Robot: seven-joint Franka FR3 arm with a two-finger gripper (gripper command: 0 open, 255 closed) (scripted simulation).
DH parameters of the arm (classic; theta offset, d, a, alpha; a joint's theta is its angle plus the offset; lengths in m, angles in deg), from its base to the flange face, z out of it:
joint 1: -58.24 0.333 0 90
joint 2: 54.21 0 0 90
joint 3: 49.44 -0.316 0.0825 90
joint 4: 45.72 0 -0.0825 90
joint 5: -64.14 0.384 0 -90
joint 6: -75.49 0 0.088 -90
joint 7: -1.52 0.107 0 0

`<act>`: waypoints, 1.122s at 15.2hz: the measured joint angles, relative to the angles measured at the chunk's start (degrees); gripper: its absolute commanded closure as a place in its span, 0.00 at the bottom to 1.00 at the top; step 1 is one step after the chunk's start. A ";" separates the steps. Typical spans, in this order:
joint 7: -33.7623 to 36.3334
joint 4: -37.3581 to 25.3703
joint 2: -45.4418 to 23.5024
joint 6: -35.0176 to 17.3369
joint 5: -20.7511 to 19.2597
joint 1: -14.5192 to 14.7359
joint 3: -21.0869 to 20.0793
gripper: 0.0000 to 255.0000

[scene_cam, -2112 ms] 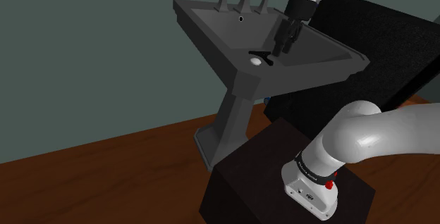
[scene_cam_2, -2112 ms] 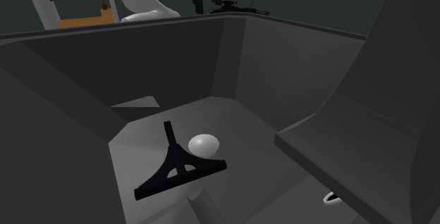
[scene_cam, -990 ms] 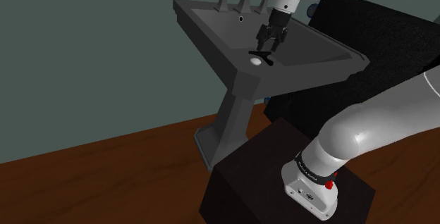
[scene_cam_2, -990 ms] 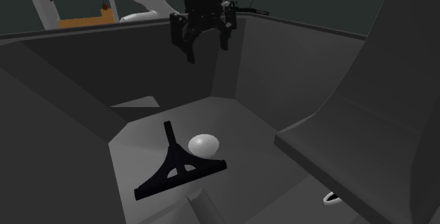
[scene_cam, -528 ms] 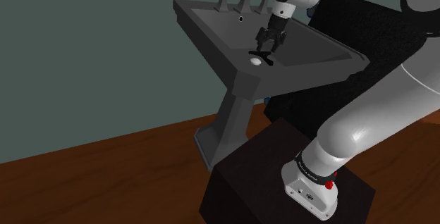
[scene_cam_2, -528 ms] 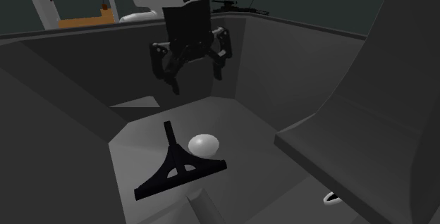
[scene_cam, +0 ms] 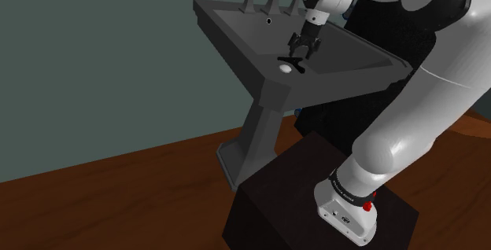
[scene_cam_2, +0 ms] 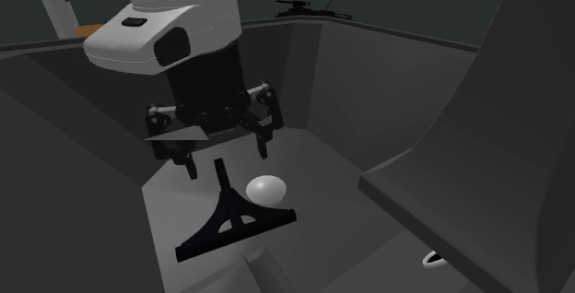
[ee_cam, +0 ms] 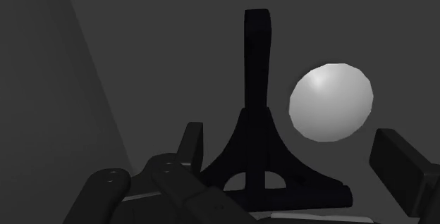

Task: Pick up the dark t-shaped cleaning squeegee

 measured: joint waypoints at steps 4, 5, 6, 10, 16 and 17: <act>-0.53 0.03 -2.32 -2.11 0.78 -0.55 0.34 0.00; -0.71 0.44 -2.61 -2.79 0.91 -0.61 0.35 0.00; -0.69 1.09 -2.68 -3.51 0.98 -0.55 0.30 0.00; -1.11 1.95 -3.69 -5.30 1.44 -0.63 0.24 1.00; -1.09 2.22 -3.32 -5.69 1.32 -0.70 0.38 1.00; -1.07 2.22 -3.32 -5.66 1.31 -0.69 0.37 1.00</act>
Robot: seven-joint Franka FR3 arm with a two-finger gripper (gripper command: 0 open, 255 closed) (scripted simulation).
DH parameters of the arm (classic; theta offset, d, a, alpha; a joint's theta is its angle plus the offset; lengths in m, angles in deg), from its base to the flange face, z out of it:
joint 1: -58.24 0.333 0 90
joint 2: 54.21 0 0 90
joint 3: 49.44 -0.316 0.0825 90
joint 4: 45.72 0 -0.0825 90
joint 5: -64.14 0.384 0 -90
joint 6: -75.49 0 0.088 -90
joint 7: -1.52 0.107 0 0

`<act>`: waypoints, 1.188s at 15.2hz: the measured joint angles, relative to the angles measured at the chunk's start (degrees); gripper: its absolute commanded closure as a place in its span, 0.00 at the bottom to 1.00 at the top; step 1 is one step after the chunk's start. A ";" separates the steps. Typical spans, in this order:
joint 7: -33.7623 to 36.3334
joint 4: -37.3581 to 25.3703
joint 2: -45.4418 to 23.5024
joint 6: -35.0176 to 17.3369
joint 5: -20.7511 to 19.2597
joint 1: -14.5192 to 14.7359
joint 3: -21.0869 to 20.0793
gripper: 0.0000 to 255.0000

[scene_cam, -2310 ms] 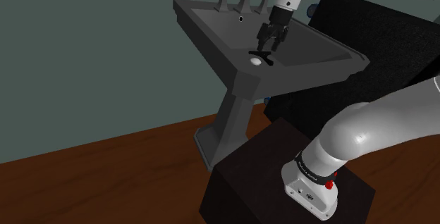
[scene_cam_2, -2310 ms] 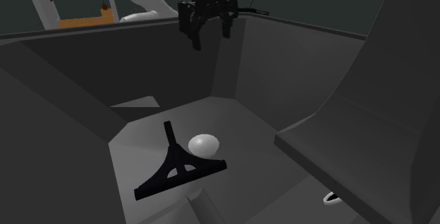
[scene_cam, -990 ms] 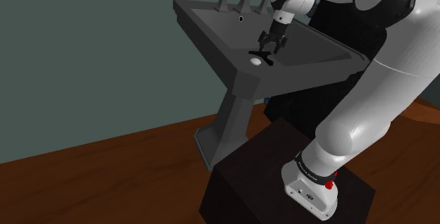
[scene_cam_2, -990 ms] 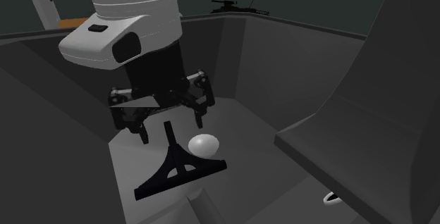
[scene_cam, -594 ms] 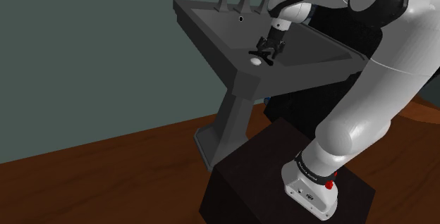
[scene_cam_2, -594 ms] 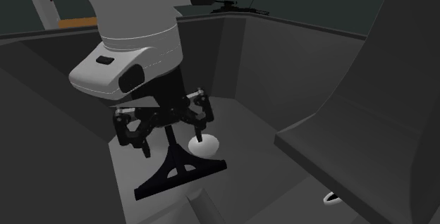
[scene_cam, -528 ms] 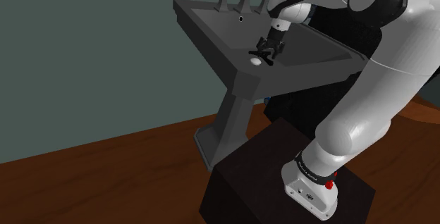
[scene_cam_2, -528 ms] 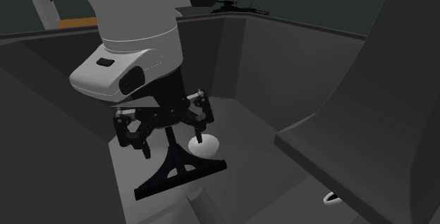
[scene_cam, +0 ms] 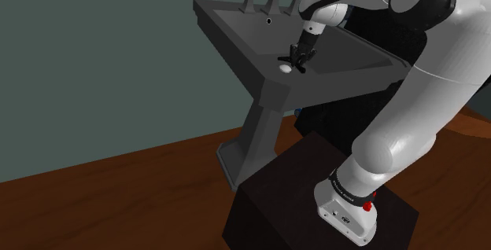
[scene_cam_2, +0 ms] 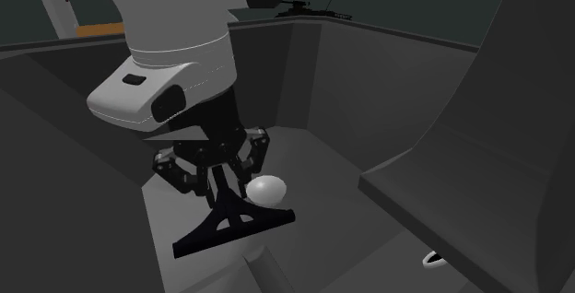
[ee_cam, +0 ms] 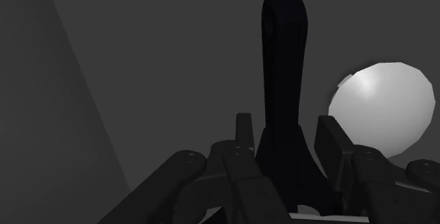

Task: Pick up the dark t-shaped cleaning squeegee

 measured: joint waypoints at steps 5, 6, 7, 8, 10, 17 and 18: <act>0.22 -0.95 0.41 1.68 -0.23 0.10 -0.03 1.00; 0.36 -1.30 0.71 2.33 -0.37 0.13 -0.02 1.00; 0.52 -1.68 0.87 2.86 -0.45 0.18 -0.04 1.00; 0.64 -2.38 1.02 3.70 -0.55 0.18 -0.02 1.00; 0.88 -3.13 1.62 5.00 -0.82 0.21 0.02 1.00; 1.54 -7.15 2.86 10.16 -1.48 0.21 0.13 1.00; 1.68 -7.46 3.02 10.61 -1.54 0.26 0.11 1.00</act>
